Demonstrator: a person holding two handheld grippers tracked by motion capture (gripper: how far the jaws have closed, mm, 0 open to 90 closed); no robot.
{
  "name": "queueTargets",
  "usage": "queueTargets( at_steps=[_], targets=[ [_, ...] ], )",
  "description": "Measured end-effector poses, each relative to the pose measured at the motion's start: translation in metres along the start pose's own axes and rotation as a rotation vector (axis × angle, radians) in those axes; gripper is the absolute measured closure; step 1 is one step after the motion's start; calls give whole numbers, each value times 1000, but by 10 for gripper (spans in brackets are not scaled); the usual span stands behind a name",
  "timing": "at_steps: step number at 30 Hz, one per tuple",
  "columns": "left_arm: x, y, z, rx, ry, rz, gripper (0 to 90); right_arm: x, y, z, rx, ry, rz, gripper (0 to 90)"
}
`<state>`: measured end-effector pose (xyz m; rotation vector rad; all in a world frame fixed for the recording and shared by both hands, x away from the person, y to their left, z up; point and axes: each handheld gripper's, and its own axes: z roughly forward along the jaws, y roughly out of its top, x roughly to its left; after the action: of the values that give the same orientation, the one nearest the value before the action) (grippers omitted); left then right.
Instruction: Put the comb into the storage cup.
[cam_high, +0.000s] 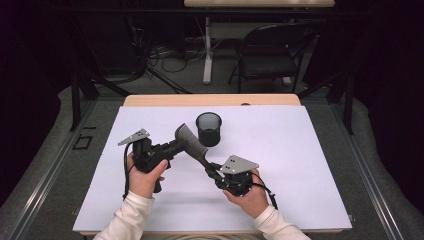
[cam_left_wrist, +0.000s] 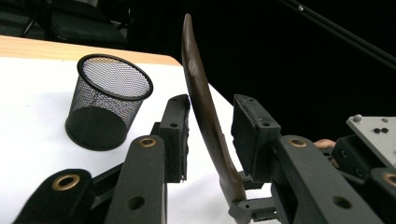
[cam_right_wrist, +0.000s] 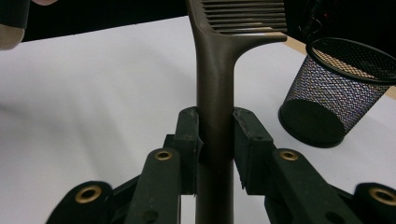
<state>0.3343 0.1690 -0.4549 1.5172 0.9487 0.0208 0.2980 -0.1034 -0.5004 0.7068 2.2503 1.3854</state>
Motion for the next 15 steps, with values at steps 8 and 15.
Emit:
queueTargets(
  at_steps=[8,15],
  targets=[
    [0,0,0,-2,4,-13,696,2,-1,1,2,3,-3,728],
    [1,-1,-1,-4,10,-24,727,2,-1,2,1,0,-6,728]
  ],
)
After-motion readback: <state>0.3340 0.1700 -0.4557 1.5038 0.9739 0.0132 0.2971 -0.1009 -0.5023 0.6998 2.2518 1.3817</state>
